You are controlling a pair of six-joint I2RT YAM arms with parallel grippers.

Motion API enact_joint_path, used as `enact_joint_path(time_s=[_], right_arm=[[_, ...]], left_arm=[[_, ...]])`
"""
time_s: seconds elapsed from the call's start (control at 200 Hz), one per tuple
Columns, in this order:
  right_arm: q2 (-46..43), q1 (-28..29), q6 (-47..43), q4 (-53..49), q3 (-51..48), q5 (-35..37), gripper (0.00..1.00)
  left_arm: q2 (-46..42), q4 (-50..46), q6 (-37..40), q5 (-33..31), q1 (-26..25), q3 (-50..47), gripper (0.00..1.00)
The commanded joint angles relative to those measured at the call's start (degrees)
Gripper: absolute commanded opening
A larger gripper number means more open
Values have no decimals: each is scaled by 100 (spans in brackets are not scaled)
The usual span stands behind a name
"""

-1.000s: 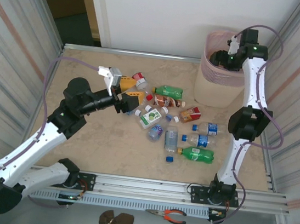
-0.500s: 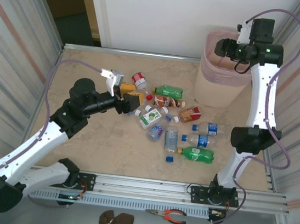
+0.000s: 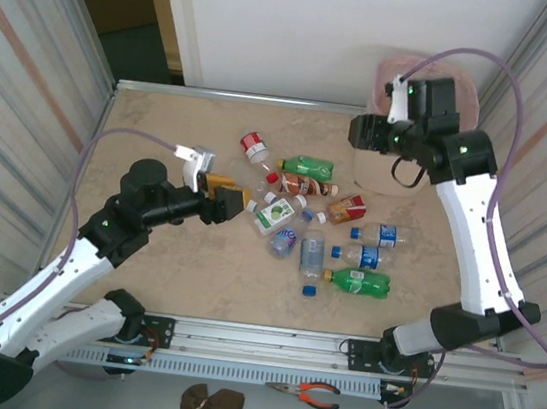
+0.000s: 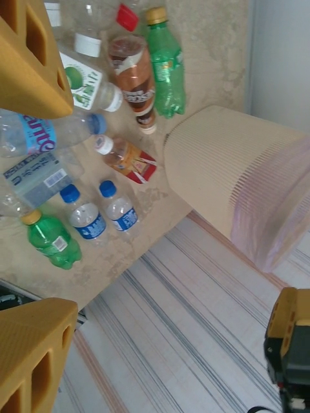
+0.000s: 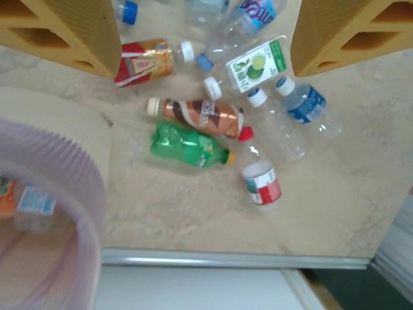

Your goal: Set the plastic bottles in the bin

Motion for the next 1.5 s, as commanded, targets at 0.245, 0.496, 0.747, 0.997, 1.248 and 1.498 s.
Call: enact_joint_path(time_s=[0.245,0.496,0.747,0.997,1.248,1.498], right_arm=[[-677,1240,1240,679,-2554,629,68],[-654,1546,1965,1398,-3987,696,69],[-161,1787,2125,1727,-4481,646,76],[297,1991,2327,1880,-4743,612,78],[734,1975,2222,1837,-4708,764,78],[1039,1906,2196,2032,-4765,693,77]], left_arm=[[-159,124,-404,-104,54,-431,73],[-47,290,-522,-96,52,-463,71],[129,139,-551,-150,54,-424,69],[112,-45,-400,-293,91,-371,70],[235,23,-215,-445,266,-401,71],[484,220,-164,-385,403,-373,71]])
